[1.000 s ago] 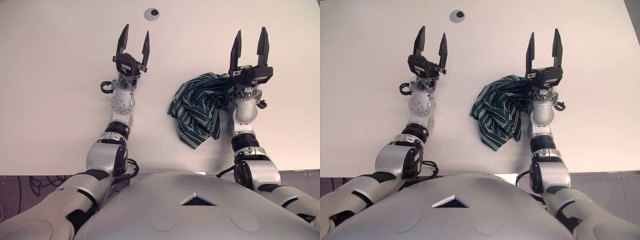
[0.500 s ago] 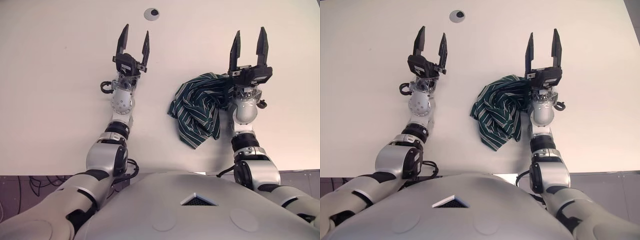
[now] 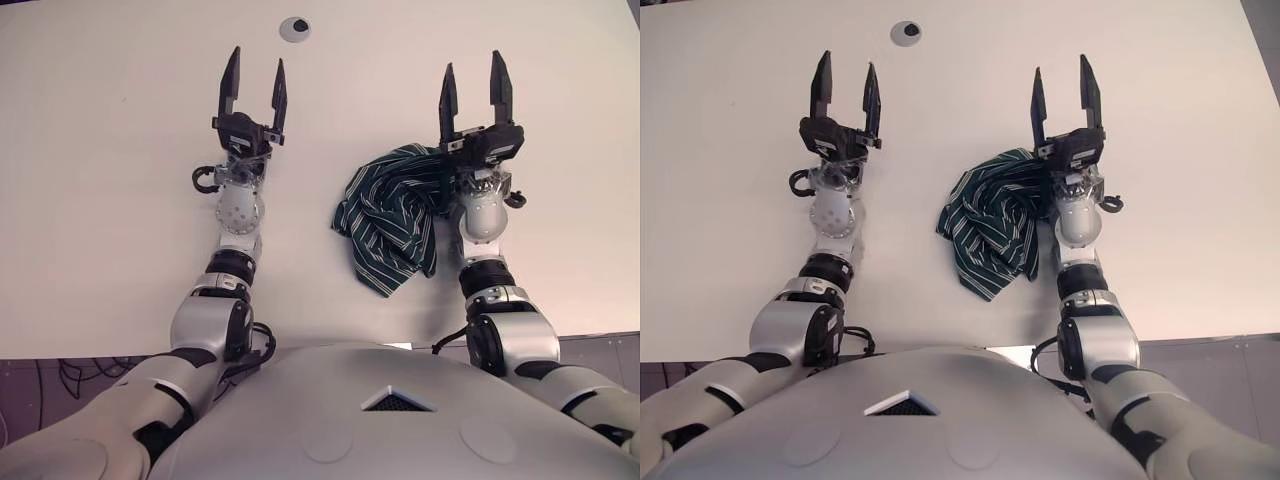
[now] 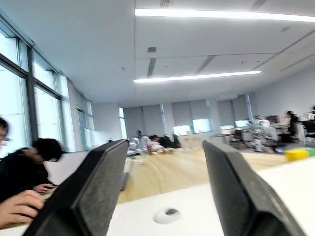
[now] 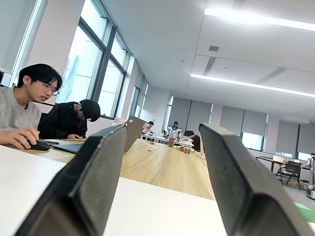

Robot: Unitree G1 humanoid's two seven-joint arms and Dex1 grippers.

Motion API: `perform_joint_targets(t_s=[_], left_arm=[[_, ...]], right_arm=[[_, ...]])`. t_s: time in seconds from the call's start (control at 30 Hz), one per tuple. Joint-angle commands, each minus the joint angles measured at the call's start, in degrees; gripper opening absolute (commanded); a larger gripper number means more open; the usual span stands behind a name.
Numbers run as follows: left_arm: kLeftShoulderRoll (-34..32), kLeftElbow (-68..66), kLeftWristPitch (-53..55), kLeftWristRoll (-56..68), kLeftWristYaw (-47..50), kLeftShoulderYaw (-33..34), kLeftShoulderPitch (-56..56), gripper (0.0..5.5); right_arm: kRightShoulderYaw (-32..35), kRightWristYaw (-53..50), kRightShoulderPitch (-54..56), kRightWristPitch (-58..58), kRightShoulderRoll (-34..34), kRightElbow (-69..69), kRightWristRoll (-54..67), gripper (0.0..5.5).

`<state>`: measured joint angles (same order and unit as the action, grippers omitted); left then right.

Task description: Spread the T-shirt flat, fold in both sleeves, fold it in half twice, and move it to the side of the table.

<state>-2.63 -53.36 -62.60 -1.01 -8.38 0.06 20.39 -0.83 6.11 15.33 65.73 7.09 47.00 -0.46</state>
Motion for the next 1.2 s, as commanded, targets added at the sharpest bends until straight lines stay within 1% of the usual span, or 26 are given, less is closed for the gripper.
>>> perform_joint_targets(t_s=[0.03, 0.07, 0.1, 0.13, 0.2, 0.3, 0.43, 0.5, 0.63, 0.7, 0.77, 0.83, 0.93, 1.03, 1.1, 1.2], left_arm=[[-1.34, 19.37, 9.4, 6.4, -20.56, -17.87, -12.3, 2.74], [-4.3, 26.54, 12.64, 6.6, -26.42, -23.91, -15.26, 2.74], [-6.99, 32.67, 16.06, 6.75, -30.54, -28.2, -17.45, 2.74], [-9.54, 38.3, 19.72, 6.29, -33.64, -31.33, -19.02, 2.74], [-13.75, 45.05, 24.51, 1.37, -37.47, -34.47, -20.08, 2.74], [-16.54, 45.92, 28.07, -12.42, -35.35, -35.5, -18.67, 2.74], [-19.69, 42.39, 31.65, -29.28, -29.94, -37.32, -15.73, 2.74], [-21.52, 40.91, 32.68, -34.32, -27.9, -37.75, -14.33, 2.74], [-27.0, 37.9, 33.67, -37.71, -26.53, -36.74, -13.32, 2.74], [-31.24, 38.04, 32.46, -35.13, -28.52, -36.07, -14.76, 2.74], [-35.57, 40.22, 32.0, -29.77, -32.12, -34.83, -17.57, 2.74], [-38.75, 41.67, 32.95, -25.5, -33.89, -33.28, -19.38, 2.74], [-42.54, 40.64, 34.11, -24.0, -33.78, -31.4, -19.69, 2.74], [-44.09, 39.38, 34.93, -22.41, -33.73, -30.39, -19.5, 2.74], [-45.21, 39.73, 34.54, -19.12, -35.0, -29.47, -19.7, 2.74], [-45.25, 41.67, 33.49, -11.46, -36.29, -26.98, -19.43, 2.74]], right_arm=[[-5.2, 9.15, -9.76, -7.24, 5.1, -16.38, 4.63, 2.67], [-5.72, 11.97, -12.1, -10.57, 9.05, -22.14, 3.8, 2.67], [-5.33, 13.79, -14.09, -12.89, 12.84, -26.23, 0.46, 2.67], [-4.03, 15.13, -16.22, -14.73, 16.78, -29.85, -4.54, 2.67], [-1.05, 17.0, -20.09, -20.07, 23.08, -36.33, -9.7, 2.67], [1.7, 18.79, -23.29, -30.32, 28.72, -42.25, -14.48, 2.67], [0.76, 20.0, -22.12, -40.84, 31.74, -43.01, -20.59, 2.67], [-0.52, 19.55, -19.97, -43.78, 32.0, -41.2, -23.73, 2.67], [-2.22, 18.71, -16.77, -47.42, 34.07, -34.9, -29.09, 2.67], [-2.14, 20.69, -17.12, -48.28, 35.36, -33.8, -27.22, 2.67], [-1.93, 26.87, -18.92, -48.68, 35.7, -35.05, -19.65, 2.67], [-1.53, 33.58, -20.67, -50.68, 35.2, -38.49, -10.36, 2.67], [0.67, 43.97, -24.03, -59.29, 34.73, -47.98, 7.86, 2.67], [4.57, 48.92, -25.22, -66.49, 35.68, -53.84, 19.57, 2.67], [8.17, 49.82, -25.19, -69.97, 36.54, -55.01, 24.05, 2.67], [10.71, 51.46, -26.61, -69.13, 37.75, -54.11, 23.65, 2.67]])
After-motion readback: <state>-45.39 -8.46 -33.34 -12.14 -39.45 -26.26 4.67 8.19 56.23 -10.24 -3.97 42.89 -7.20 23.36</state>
